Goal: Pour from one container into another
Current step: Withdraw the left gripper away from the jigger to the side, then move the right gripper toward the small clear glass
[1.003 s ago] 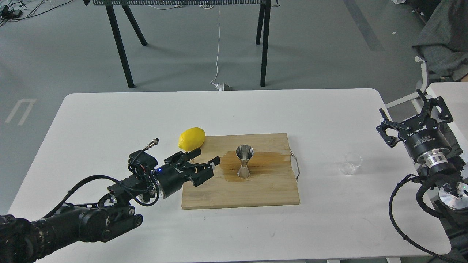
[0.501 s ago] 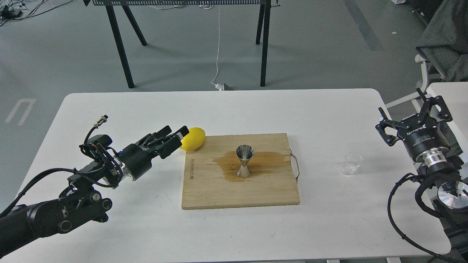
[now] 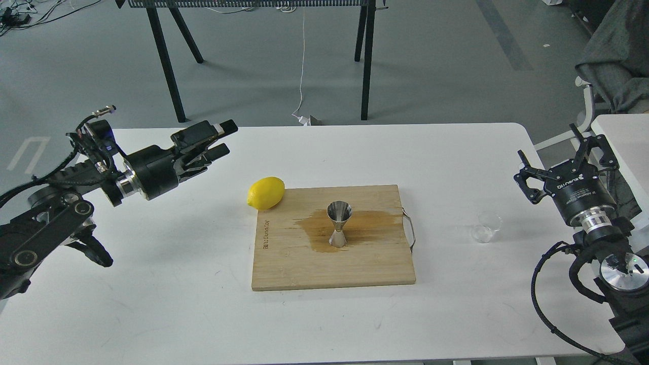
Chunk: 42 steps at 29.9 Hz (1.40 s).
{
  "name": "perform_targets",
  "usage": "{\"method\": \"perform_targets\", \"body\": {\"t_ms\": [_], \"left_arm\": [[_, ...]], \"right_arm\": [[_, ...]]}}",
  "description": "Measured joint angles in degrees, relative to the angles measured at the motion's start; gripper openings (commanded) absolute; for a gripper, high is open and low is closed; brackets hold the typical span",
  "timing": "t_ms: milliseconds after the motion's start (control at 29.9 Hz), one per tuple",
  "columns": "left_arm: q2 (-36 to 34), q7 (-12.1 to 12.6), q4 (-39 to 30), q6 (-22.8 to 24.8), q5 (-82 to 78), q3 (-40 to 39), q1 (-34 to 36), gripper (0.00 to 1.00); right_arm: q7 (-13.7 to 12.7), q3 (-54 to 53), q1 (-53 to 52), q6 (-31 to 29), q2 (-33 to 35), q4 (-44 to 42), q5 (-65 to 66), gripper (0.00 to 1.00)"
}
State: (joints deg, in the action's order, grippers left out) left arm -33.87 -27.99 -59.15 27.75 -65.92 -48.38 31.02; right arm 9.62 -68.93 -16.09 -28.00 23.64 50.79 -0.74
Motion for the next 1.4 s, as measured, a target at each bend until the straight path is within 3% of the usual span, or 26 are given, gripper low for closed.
{"method": "perform_targets", "body": {"t_ms": [401, 568, 702, 969, 1237, 1404], "left_arm": [[-2.5, 0.0, 13.9, 0.2, 32.5, -1.4, -0.2, 0.94], [-2.5, 0.0, 17.2, 0.2, 41.0, -1.4, -0.6, 0.94], [-2.1, 0.0, 17.8, 0.3, 42.4, -1.3, -2.1, 0.95], [-1.5, 0.0, 17.8, 0.3, 42.5, -1.4, -2.9, 0.95], [0.5, 0.0, 19.1, 0.3, 42.6, -1.5, -2.9, 0.95], [0.9, 0.0, 19.5, 0.3, 42.6, -1.5, -2.9, 0.95]], "right_arm": [[-0.8, -0.2, 0.4, 0.0, -0.7, 2.2, -5.6, 0.99], [-3.5, -0.3, 2.4, 0.0, -0.4, 6.8, -14.8, 0.99], [-5.4, -0.3, 6.9, 0.0, -0.3, 13.2, -23.8, 0.99], [-5.5, -3.2, 21.4, 0.0, 0.7, 27.8, -28.6, 0.98], [-5.5, -4.3, 29.6, 0.4, 0.9, 29.9, -28.8, 0.96], [-5.4, -4.5, 29.8, 5.6, 0.4, 30.0, -28.9, 0.96]]}}
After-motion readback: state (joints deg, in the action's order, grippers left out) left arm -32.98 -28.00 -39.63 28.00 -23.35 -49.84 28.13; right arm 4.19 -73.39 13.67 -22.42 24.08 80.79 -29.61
